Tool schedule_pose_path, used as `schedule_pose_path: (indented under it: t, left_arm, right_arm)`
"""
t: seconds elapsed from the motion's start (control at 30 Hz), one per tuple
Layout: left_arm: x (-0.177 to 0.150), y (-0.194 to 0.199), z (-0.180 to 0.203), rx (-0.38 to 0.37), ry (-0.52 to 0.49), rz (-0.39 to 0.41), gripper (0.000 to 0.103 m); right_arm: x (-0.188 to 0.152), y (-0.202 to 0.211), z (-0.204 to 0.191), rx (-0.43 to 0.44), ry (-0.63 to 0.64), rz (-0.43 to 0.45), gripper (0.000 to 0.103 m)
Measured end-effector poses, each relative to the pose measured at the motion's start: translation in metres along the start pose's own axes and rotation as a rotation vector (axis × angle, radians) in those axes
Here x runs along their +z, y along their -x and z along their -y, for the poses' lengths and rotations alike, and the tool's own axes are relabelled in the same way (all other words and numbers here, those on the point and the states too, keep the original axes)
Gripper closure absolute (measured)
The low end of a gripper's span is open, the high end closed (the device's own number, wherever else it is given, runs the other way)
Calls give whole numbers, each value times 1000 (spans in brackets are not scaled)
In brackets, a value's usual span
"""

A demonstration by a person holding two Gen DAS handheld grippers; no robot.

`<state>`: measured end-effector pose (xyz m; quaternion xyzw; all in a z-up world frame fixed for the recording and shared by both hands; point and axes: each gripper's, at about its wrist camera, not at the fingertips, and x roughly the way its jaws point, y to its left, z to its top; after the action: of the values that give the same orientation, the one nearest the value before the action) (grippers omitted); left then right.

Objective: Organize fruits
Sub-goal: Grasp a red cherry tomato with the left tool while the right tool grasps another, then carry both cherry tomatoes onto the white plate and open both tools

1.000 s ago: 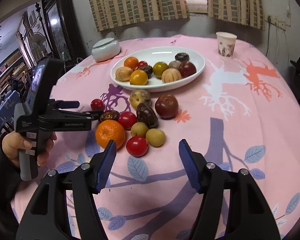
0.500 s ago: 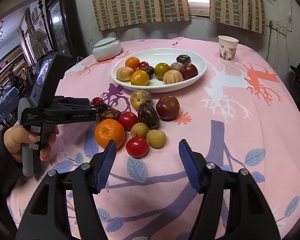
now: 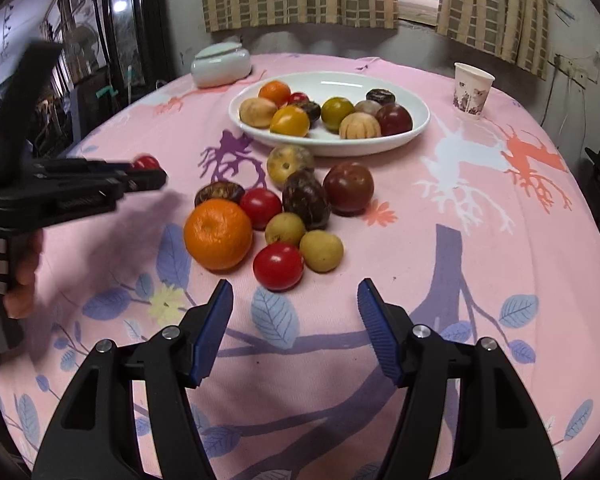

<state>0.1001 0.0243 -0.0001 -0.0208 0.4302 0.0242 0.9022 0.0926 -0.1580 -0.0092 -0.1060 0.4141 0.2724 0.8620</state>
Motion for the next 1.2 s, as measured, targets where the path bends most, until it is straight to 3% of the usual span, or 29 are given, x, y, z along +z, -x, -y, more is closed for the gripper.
schedule_pose_path:
  t: [0.13,0.27,0.5,0.57,0.7,0.9,1.1,1.2]
  left_arm:
    - [-3,10,0,-27,-7,28,72]
    - [-6,9,-1,-58,-15,30,72]
    - [-6,8,-10,-108,21,20,72]
    - [-6,8,-12,-111,27,18,72]
    - [-7,5,-13,-108,32,10,72]
    - [-7,4,-11,-132,27,6,71]
    - [-7,12,-5,-125,8,4,71]
    - [-8,28,3,-90,-41,42,71]
  right_arm:
    - [2,-10,-5,-1,-22,-31,40]
    - [6,-25,-3,-37,-61,-81,60]
    - [19,-33,-8,-38,-112,-88,60]
    - [20,-35,-10,-44,-114,-91,69]
    - [17,-32,-7,-60,-130,-83,72]
    - [7,-5,5,-47,-160,-33,72]
    - [6,38,12,-40,-170,48,72]
    - [14,63,21,-42,-181,106,72]
